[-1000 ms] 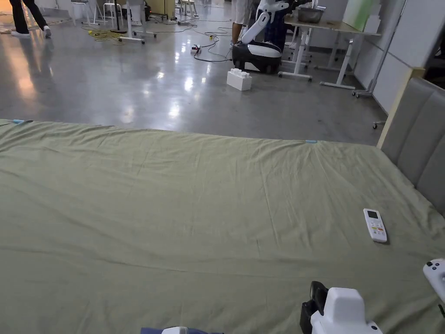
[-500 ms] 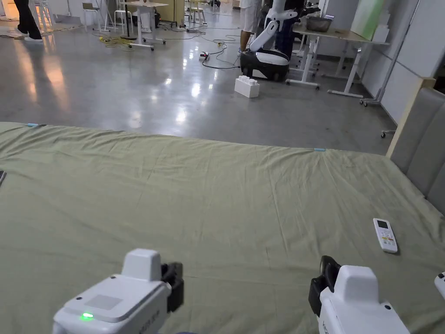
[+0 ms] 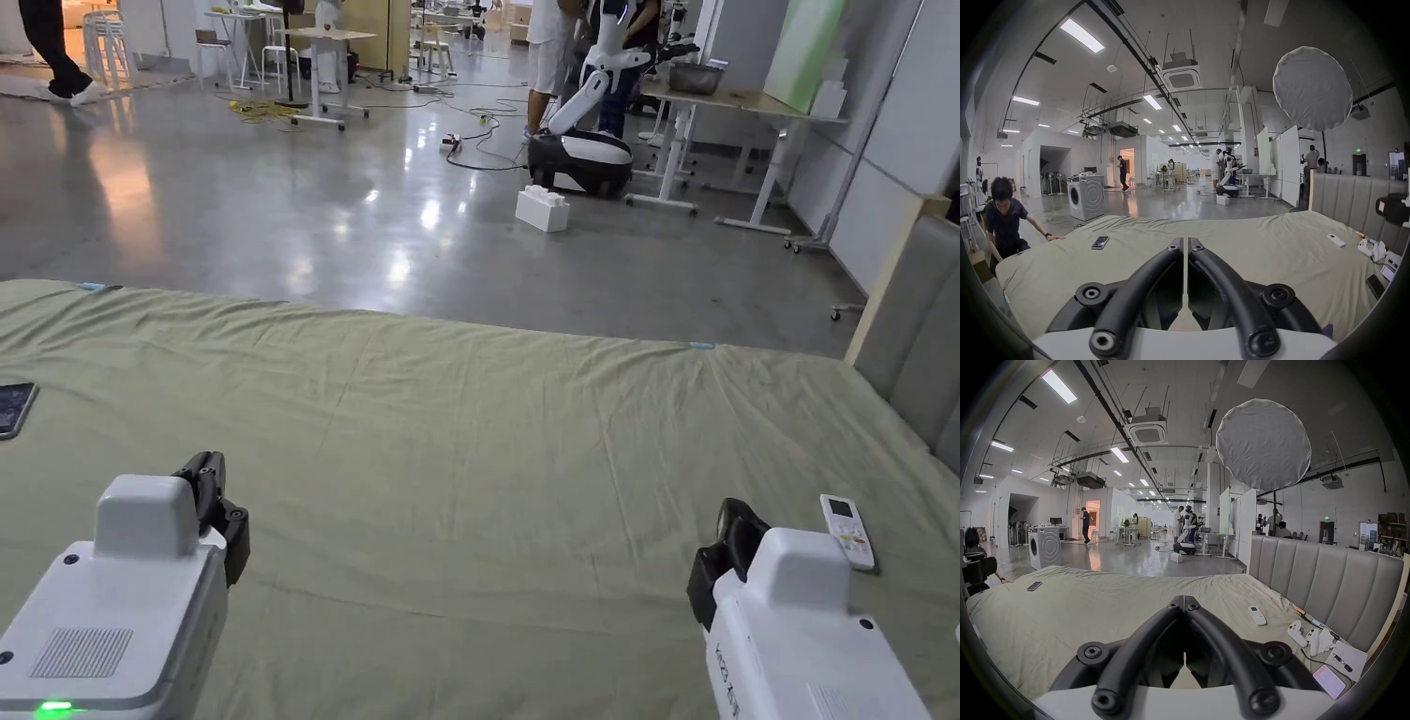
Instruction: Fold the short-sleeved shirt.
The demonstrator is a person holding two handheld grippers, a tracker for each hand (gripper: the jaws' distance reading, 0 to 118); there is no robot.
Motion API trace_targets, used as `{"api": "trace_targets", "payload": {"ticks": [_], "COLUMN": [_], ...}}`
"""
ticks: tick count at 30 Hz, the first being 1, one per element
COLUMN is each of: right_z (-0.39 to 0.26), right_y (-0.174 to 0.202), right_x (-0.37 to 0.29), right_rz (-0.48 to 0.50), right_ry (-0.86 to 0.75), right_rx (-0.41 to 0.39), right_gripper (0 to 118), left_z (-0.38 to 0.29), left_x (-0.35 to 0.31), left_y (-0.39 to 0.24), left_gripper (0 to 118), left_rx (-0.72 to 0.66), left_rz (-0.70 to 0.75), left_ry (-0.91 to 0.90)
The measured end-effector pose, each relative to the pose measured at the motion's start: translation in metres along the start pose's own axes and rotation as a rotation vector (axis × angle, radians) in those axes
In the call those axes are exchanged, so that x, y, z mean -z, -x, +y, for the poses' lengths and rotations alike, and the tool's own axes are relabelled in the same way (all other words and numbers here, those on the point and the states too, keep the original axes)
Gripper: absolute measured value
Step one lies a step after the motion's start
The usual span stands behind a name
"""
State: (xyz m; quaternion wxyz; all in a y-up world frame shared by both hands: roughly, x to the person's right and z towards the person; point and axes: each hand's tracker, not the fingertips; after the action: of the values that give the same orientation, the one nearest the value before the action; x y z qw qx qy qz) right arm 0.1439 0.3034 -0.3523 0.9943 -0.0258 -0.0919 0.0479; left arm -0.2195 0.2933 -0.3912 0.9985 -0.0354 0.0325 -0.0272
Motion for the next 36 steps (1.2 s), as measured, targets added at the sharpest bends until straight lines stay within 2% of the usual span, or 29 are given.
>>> {"api": "trace_targets", "payload": {"ticks": [7, 11, 12, 14, 15, 16, 19, 21, 25, 26, 29, 30, 31, 34, 36], "right_z": [-0.007, -0.044, -0.054, -0.083, -0.094, -0.108, -0.142, -0.161, -0.19, -0.196, -0.208, -0.21, -0.212, -0.211, -0.213], "right_y": [0.014, 0.041, 0.051, 0.071, 0.082, 0.09, 0.113, 0.118, 0.117, 0.114, 0.108, 0.106, 0.106, 0.106, 0.106], "right_x": [-0.016, -0.04, -0.047, -0.056, -0.061, -0.064, -0.063, -0.06, -0.047, -0.044, -0.038, -0.038, -0.038, -0.038, -0.038], "right_rz": [0.019, 0.098, 0.144, 0.185, 0.219, 0.234, 0.281, 0.271, 0.18, 0.174, 0.171, 0.166, 0.162, 0.16, 0.161], "right_ry": [0.056, 0.195, 0.178, 0.318, 0.297, 0.352, 0.413, 0.46, 0.524, 0.547, 0.574, 0.574, 0.571, 0.576, 0.576], "right_rx": [-0.002, -0.014, -0.059, -0.018, -0.07, -0.065, -0.12, -0.12, -0.191, -0.185, -0.157, -0.161, -0.163, -0.148, -0.144], "right_gripper": [0, 0, 0, 0, 0, 0, 0, 0, 0, 0, 0, 0, 0, 0, 0], "left_z": [-0.012, -0.027, -0.032, -0.039, -0.045, -0.049, -0.061, -0.068, -0.085, -0.089, -0.106, -0.111, -0.119, -0.138, -0.15], "left_x": [-0.011, -0.017, -0.019, -0.022, -0.025, -0.027, -0.034, -0.038, -0.049, -0.05, -0.052, -0.051, -0.049, -0.033, -0.022], "left_y": [0.015, 0.021, 0.022, 0.026, 0.028, 0.029, 0.034, 0.037, 0.04, 0.04, 0.037, 0.035, 0.032, 0.023, 0.016], "left_gripper": [2, 2, 2, 2, 2, 2, 2, 2, 6, 10, 14, 18, 30, 80, 90], "left_rx": [0.021, 0.049, 0.058, 0.054, 0.046, 0.038, 0.027, 0.015, -0.013, -0.032, -0.156, -0.206, -0.245, -0.329, -0.384], "left_rz": [-0.006, -0.031, -0.028, -0.037, -0.041, -0.04, -0.046, -0.049, -0.1, -0.115, -0.217, -0.256, -0.312, -0.491, -0.582], "left_ry": [0.046, 0.098, 0.109, 0.13, 0.147, 0.155, 0.192, 0.222, 0.315, 0.352, 0.487, 0.526, 0.581, 0.706, 0.759]}}
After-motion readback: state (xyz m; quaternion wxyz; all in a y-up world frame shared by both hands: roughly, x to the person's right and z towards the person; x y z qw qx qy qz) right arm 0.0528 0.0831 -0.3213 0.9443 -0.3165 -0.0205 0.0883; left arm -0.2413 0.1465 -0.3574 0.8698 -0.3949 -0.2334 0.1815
